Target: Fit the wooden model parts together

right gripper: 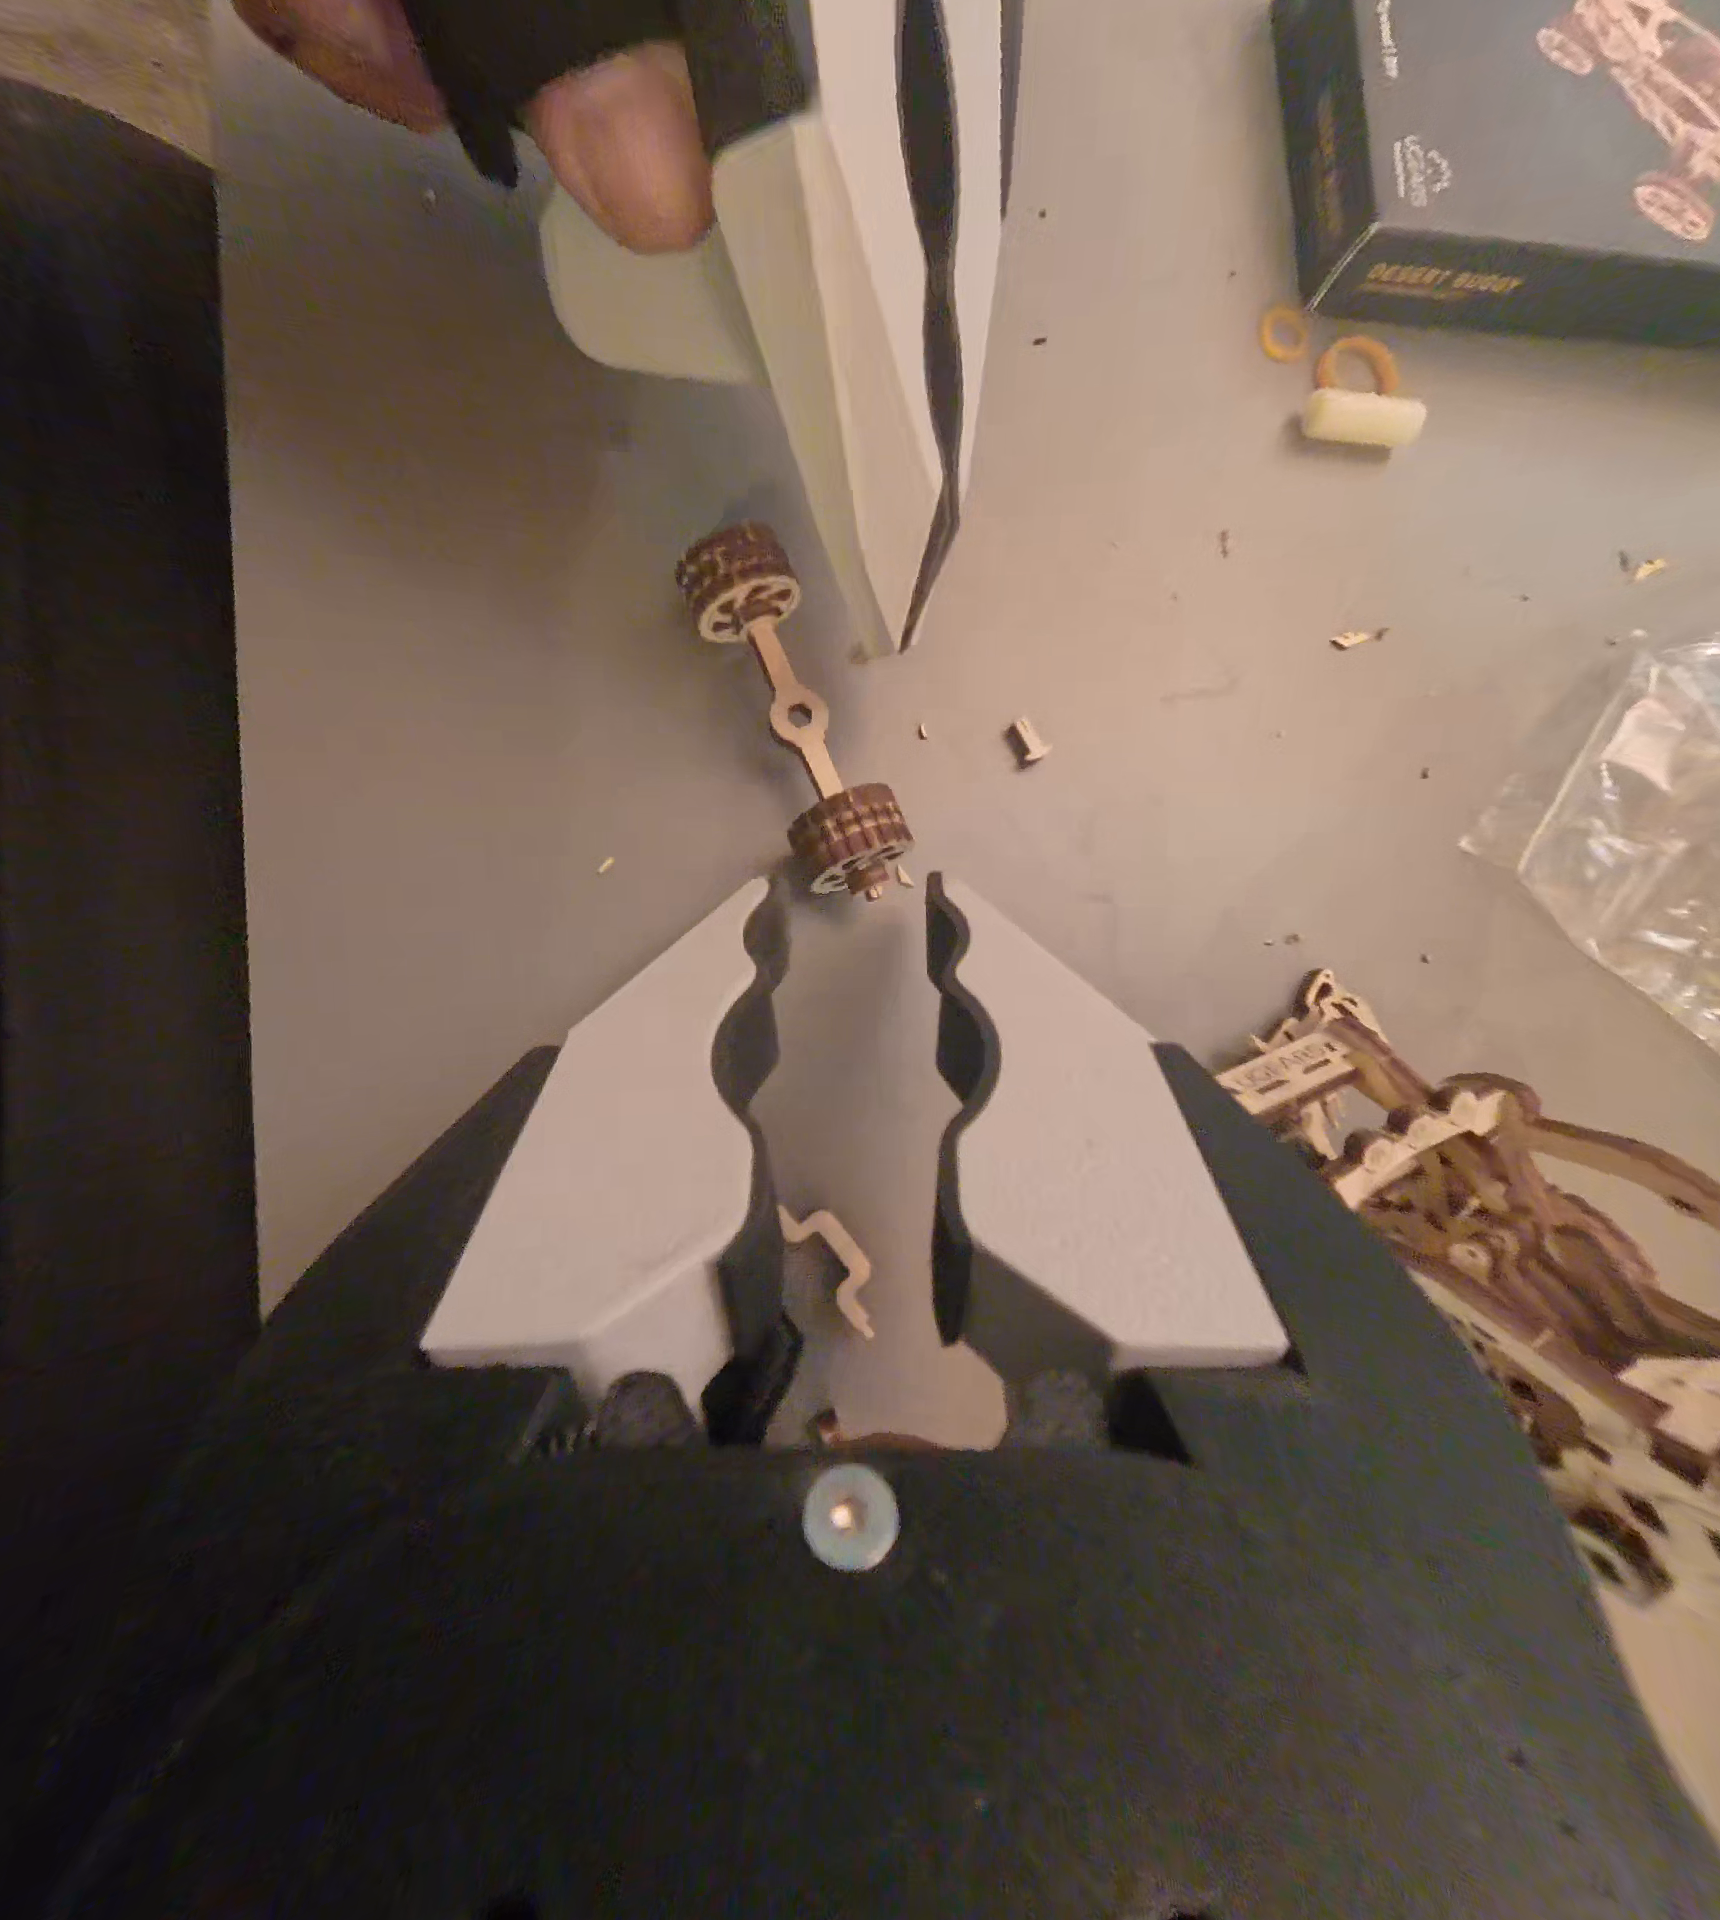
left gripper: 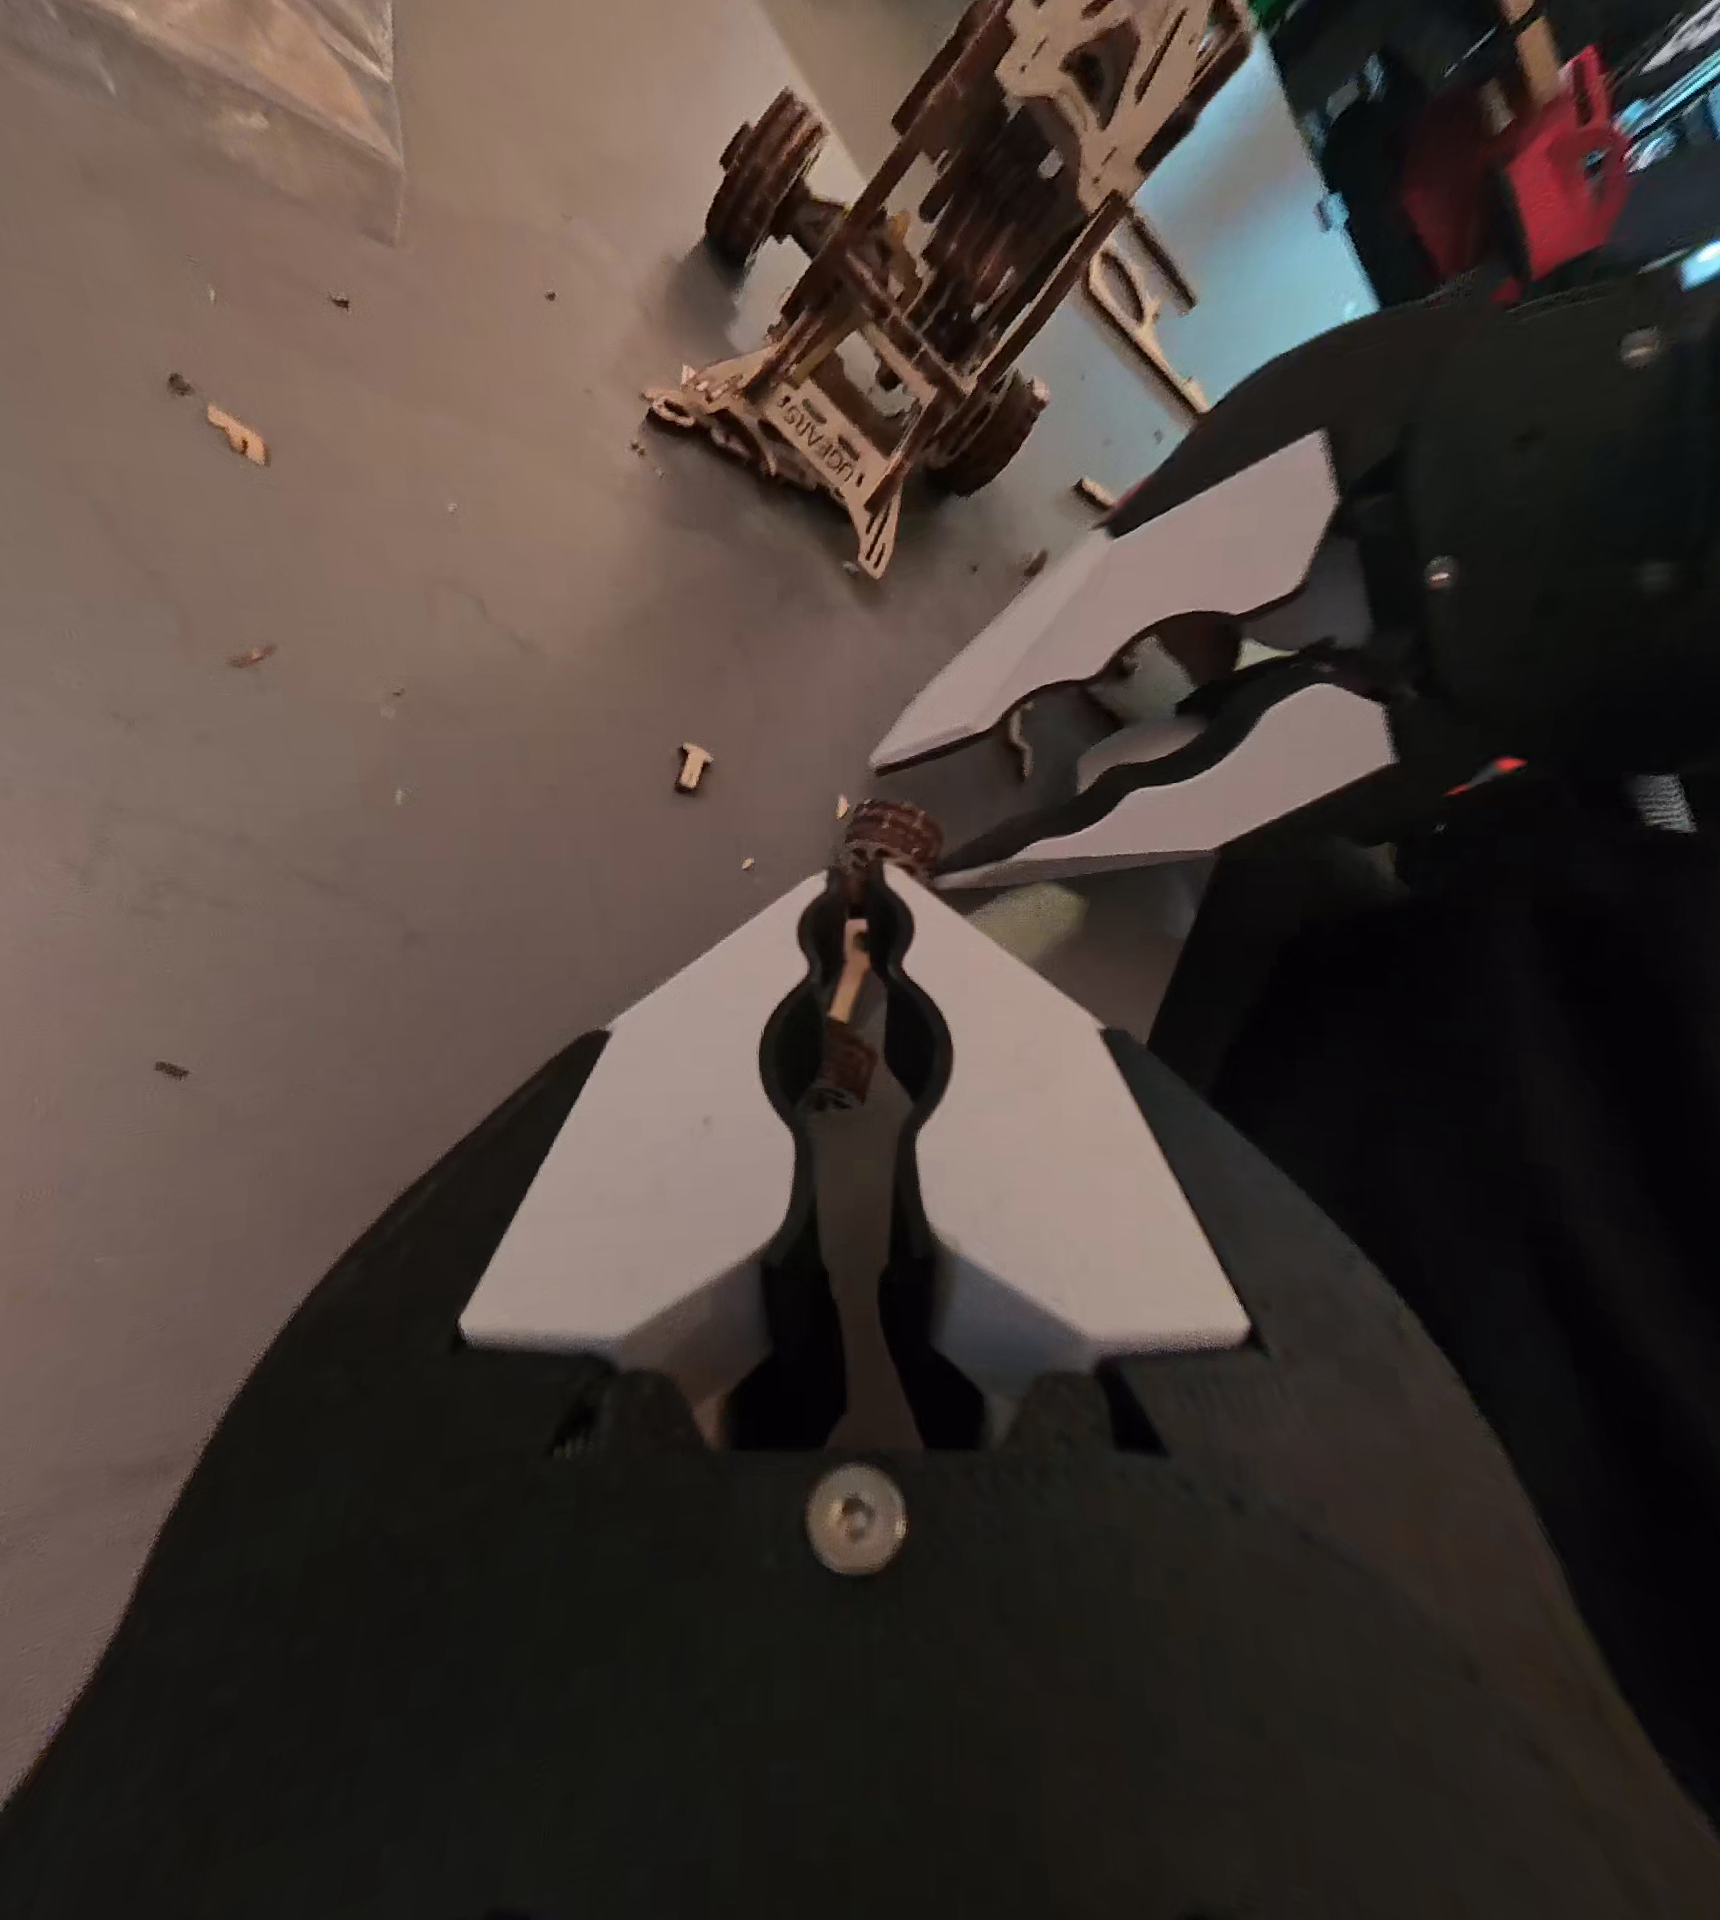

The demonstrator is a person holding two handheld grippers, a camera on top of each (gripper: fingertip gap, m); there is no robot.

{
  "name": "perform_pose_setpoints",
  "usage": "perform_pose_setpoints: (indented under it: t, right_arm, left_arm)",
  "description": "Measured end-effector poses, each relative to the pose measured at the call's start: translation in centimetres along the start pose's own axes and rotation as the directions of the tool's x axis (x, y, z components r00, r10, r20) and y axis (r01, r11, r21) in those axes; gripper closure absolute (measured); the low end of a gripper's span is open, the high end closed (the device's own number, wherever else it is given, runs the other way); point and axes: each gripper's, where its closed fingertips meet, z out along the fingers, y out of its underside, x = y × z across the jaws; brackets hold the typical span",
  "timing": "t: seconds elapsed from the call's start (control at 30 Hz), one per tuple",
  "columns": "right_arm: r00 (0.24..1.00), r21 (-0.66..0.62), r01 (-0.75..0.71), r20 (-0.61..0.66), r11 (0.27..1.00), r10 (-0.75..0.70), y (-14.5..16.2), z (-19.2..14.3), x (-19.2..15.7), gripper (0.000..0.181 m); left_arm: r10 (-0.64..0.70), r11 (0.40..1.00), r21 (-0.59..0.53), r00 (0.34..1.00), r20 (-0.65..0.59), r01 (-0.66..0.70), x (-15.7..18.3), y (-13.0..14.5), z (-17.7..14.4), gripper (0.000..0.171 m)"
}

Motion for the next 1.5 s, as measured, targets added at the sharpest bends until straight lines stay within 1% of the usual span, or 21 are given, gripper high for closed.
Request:
perform_pose_setpoints:
  t: [0.1,0.17,0.2,0.33,0.4,0.43,0.5,0.57,0.63,0.7,0.77,0.87,0.93,1.1,1.17,1.23,1.3,1.33,1.4,1.47,1.5]
  right_arm:
    - [0.999,0.002,0.012,0.033,1.000,-0.012,0.1,0.6,0.0,0.158]
    - [0.998,0.027,0.007,0.063,1.000,-0.009,-0.4,0.7,-0.3,0.167]
    - [0.997,0.033,0.008,0.070,0.999,-0.010,-0.5,0.7,-0.2,0.168]
    - [0.997,0.026,-0.035,0.064,0.999,0.033,-0.6,1.0,0.3,0.168]
    - [0.998,0.024,-0.068,0.010,0.997,0.067,-0.8,0.8,1.0,0.168]
    - [0.996,0.015,-0.067,-0.052,0.998,0.068,-0.8,0.8,1.7,0.168]
    - [0.990,0.019,-0.091,-0.111,0.996,0.093,-1.2,0.8,2.1,0.168]
    - [0.984,-0.014,-0.059,-0.168,0.998,0.056,-1.1,1.3,2.0,0.168]
    - [0.982,-0.032,-0.038,-0.188,0.999,0.032,-1.0,1.9,1.7,0.167]
    - [0.987,-0.009,-0.037,-0.154,0.999,0.035,-1.5,2.1,0.9,0.168]
    - [0.989,0.005,-0.035,-0.143,0.999,0.036,-1.8,2.0,0.7,0.163]
    - [0.993,0.011,-0.055,-0.107,0.998,0.056,-1.8,2.0,0.6,0.163]
    - [0.995,0.007,-0.084,-0.060,0.996,0.084,-1.6,2.2,0.1,0.161]
    - [0.994,0.033,-0.105,-0.004,0.994,0.105,-2.2,2.2,-1.2,0.160]
    - [0.992,0.041,-0.125,0.019,0.991,0.124,-2.5,2.2,-1.6,0.159]
    - [0.992,0.048,-0.128,0.014,0.991,0.127,-2.5,2.1,-1.3,0.155]
    - [0.991,0.063,-0.127,0.039,0.990,0.125,-2.7,1.8,-1.4,0.149]
    - [0.993,0.071,-0.113,0.046,0.991,0.110,-2.8,1.7,-1.4,0.148]
    - [0.998,0.092,-0.044,0.042,0.995,0.040,-3.1,1.6,-1.2,0.147]
    - [0.994,0.108,-0.034,0.106,0.994,0.023,-3.5,1.8,-1.5,0.147]
    - [0.990,0.104,-0.047,0.138,0.993,0.033,-3.5,2.0,-1.6,0.150]
  left_arm:
    - [0.002,0.999,0.040,1.000,0.000,-0.002,0.7,-0.2,-0.3,0.171]
    - [-0.002,0.998,0.061,1.000,0.021,0.001,0.9,-0.1,-0.5,0.171]
    - [-0.011,0.997,0.077,1.000,0.022,0.009,1.0,-0.1,-0.6,0.171]
    - [-0.038,0.991,0.128,0.996,0.078,0.028,1.2,-0.1,-1.4,0.171]
    - [-0.052,0.987,0.158,0.990,0.130,0.031,1.0,0.0,-1.8,0.171]
    - [-0.064,0.983,0.183,0.985,0.161,0.034,0.8,-0.1,-2.0,0.171]
    - [-0.084,0.971,0.236,0.974,0.212,0.033,0.2,-0.4,-2.2,0.171]
    - [-0.101,0.962,0.270,0.963,0.249,0.031,-0.3,-0.7,-2.2,0.171]
    - [-0.076,0.966,0.260,0.951,0.298,-0.004,-0.6,-0.7,-2.0,0.170]
    - [-0.070,0.971,0.240,0.935,0.349,-0.016,-1.4,-0.4,-1.9,0.170]
    - [-0.105,0.965,0.263,0.925,0.366,0.006,-2.0,-0.3,-2.0,0.171]
    - [-0.125,0.966,0.257,0.910,0.395,0.021,-2.7,0.4,-1.9,0.170]
    - [-0.137,0.964,0.263,0.908,0.395,0.031,-2.8,0.6,-1.8,0.171]
    - [-0.107,0.969,0.248,0.910,0.401,0.005,-3.3,1.0,-1.4,0.170]
    - [-0.122,0.963,0.271,0.913,0.389,0.013,-3.5,0.7,-1.6,0.170]
    - [-0.125,0.953,0.302,0.914,0.387,0.002,-3.5,0.1,-2.3,0.170]
    - [-0.136,0.943,0.332,0.917,0.375,0.004,-3.1,-0.2,-3.0,0.170]
    - [-0.142,0.935,0.355,0.920,0.364,0.004,-2.7,-0.5,-3.4,0.170]
    - [-0.147,0.933,0.359,0.918,0.367,0.006,-2.2,-0.2,-3.7,0.170]
    - [-0.151,0.930,0.367,0.916,0.372,0.005,-1.5,0.2,-3.9,0.170]
    - [-0.154,0.930,0.368,0.914,0.375,0.005,-1.2,0.4,-4.0,0.170]
